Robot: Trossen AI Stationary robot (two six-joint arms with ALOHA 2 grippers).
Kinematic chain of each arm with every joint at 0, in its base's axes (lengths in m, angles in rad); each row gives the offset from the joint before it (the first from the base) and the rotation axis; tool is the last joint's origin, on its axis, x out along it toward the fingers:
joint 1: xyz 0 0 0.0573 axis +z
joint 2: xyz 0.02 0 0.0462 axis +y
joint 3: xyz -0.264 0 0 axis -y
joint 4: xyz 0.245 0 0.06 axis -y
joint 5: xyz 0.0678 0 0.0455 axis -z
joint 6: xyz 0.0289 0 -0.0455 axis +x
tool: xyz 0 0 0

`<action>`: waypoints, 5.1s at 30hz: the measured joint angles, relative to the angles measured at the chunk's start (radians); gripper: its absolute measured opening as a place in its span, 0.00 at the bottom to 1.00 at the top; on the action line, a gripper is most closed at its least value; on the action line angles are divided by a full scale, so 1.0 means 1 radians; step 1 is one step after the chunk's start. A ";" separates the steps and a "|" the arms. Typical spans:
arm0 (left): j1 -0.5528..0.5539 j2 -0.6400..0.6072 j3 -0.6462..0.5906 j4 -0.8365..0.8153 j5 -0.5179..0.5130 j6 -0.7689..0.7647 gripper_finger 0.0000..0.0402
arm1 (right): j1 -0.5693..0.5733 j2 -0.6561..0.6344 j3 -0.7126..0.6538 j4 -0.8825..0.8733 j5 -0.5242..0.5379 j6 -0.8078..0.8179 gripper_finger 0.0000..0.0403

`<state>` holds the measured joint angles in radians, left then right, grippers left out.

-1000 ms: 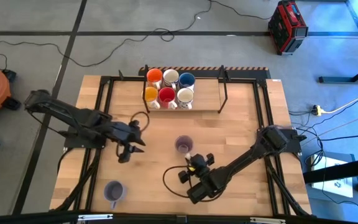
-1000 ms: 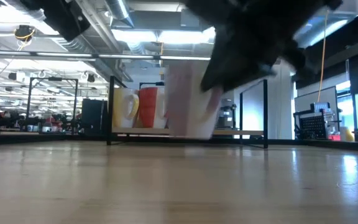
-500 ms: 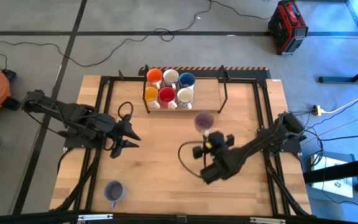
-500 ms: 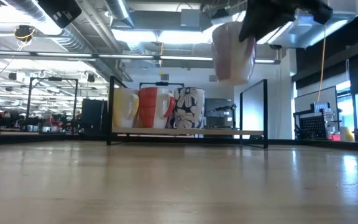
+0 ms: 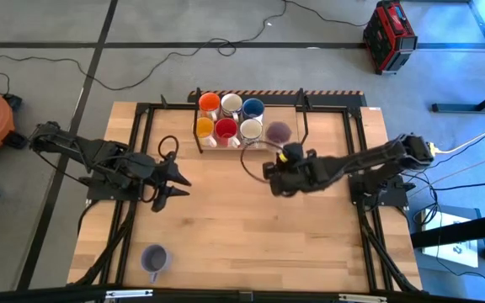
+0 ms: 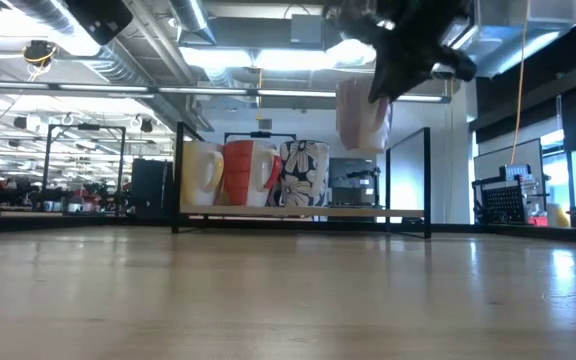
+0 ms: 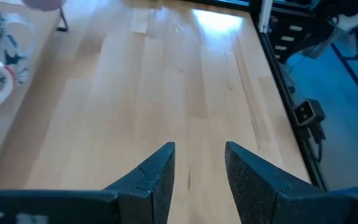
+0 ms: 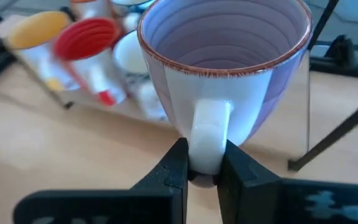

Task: Place coffee mugs
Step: Put the violet mug on the shelf, then put the light purple mug on the shelf aligned with the purple mug

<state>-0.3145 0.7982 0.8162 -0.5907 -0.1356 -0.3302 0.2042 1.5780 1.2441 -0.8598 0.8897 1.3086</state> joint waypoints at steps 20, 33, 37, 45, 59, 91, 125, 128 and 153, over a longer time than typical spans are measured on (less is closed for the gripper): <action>0.000 0.000 0.000 0.000 -0.088 -0.003 0.34 | -0.281 0.049 -0.032 0.188 -0.012 -0.161 0.08; 0.000 0.000 0.000 0.000 -0.089 0.000 0.34 | -0.298 0.173 -0.031 0.255 0.006 -0.104 0.08; 0.000 0.000 0.000 0.000 -0.089 0.001 0.34 | -0.302 0.192 -0.031 0.269 0.016 -0.080 0.08; 0.000 0.000 0.000 0.001 -0.088 0.001 0.34 | -0.340 0.208 -0.031 0.275 0.003 -0.057 0.08; 0.000 0.000 0.000 0.001 -0.088 0.002 0.34 | -0.391 0.237 -0.031 0.295 -0.034 -0.061 0.08; 0.000 0.000 0.000 0.000 -0.088 0.002 0.34 | -0.401 0.239 -0.019 0.293 -0.044 -0.116 0.44; 0.000 0.000 0.000 0.001 -0.091 0.002 0.34 | -0.453 0.225 0.127 0.036 -0.148 -0.207 0.46; 0.000 0.000 0.000 0.001 -0.092 0.002 0.34 | -0.458 0.224 0.117 0.040 -0.111 -0.214 0.46; 0.000 0.000 0.000 0.001 -0.109 -0.001 0.34 | -0.323 0.119 0.117 0.061 0.003 -0.343 0.46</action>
<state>-0.3148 0.7982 0.8158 -0.5897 -0.2443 -0.3308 -0.1190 1.6967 1.3613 -0.7987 0.8925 0.9658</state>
